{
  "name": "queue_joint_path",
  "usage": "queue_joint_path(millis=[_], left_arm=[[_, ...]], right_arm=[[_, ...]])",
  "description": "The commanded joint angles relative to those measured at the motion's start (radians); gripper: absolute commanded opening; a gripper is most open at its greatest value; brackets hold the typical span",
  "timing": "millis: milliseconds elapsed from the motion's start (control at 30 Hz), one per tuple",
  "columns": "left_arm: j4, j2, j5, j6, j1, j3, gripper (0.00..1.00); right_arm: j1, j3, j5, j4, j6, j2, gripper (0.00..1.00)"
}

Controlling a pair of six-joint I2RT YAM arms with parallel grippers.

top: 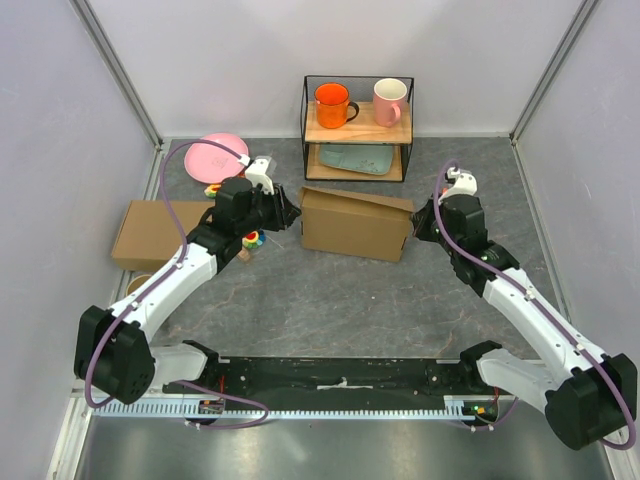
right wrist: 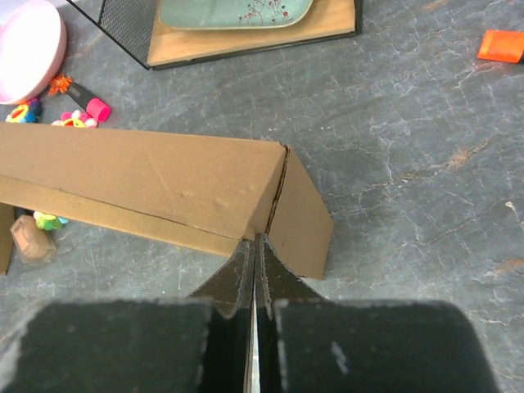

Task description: Fold the paper box

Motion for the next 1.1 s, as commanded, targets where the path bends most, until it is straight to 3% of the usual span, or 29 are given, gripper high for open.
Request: queue_joint_path(millis=[0,633,1067], left_arm=[[0.007,0.009,0.015,-0.019,0.005,0.036,0.36],[0.107,-0.017,-0.019,0.073,0.019,0.082,0.43],[0.106,0.085,0.026,0.097,0.021,0.143,0.36]], right_arm=[[0.003,-0.068,0.016,-0.074,0.012,0.015,0.0],[0.006,-0.001,0.005,-0.116,-0.012,0.04,0.0],[0.011,0.004,-0.002,-0.111,-0.014,0.051,0.0]])
